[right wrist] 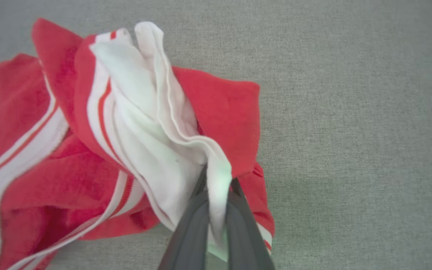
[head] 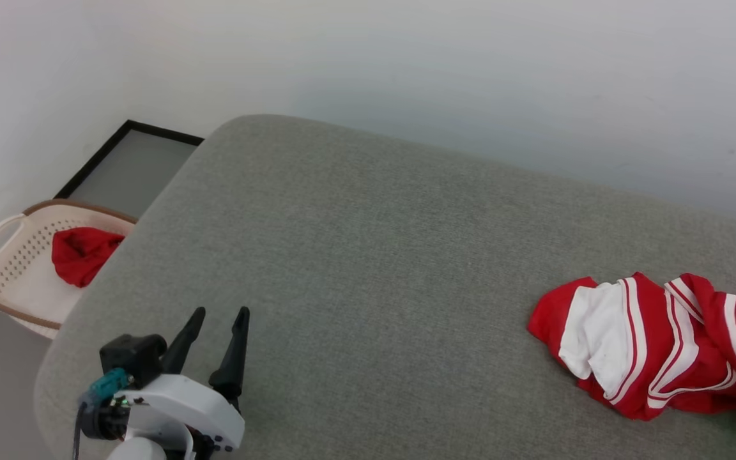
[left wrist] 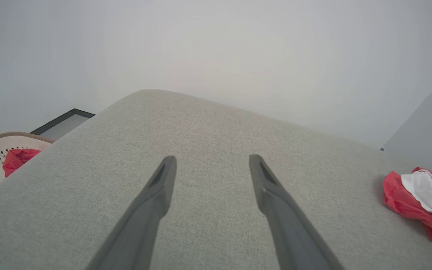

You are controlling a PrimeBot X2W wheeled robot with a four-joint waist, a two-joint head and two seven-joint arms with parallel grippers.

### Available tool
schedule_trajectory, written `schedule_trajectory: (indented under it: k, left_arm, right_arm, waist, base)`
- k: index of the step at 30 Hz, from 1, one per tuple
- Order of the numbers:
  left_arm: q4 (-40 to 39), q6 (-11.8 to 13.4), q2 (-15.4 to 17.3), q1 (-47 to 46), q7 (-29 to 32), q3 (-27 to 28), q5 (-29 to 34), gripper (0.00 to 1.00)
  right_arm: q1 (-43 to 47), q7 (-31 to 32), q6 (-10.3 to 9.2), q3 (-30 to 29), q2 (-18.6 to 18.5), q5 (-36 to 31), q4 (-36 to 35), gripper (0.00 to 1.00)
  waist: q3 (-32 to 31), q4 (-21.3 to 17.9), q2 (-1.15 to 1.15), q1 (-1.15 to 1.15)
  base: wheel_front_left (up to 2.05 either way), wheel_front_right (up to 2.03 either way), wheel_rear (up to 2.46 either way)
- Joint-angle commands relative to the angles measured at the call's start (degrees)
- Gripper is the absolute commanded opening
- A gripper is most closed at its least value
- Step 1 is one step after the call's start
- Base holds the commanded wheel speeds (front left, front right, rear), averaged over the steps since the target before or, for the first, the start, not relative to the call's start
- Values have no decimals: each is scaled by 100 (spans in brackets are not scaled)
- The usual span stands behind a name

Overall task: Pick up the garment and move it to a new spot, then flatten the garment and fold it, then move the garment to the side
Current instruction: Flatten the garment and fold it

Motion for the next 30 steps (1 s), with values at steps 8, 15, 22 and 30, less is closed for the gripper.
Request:
schedule_trajectory:
  k: [8,15,22,30]
  left_arm:
    - [-10,-12,91,-104,37,-10,-17,100]
    - [-275,-45,245,-96,187,60,-136,100]
    - [-595,-60,401,-29,340,132,-266,100]
    - [-953,-176,521,52,693,211,-633,100]
  right_arm:
    - [-187,-642,-3,589,-153,41,148,100]
    - [101,-1562,-3,1317,-256,152,-508,100]
    - [570,-3086,-3,1830,-109,-180,-1365,100]
    - [1063,-4299,-3,1911,478,-671,-1892,100]
  waist:
    - [-26,-285,0,0]
    - [-102,-701,0,0]
    - [-139,-1178,0,0]
    - [-72,-1796,0,0]
  base:
    - [0,0,0]
    - [0,0,0]
    - [0,0,0]
    - [0,0,0]
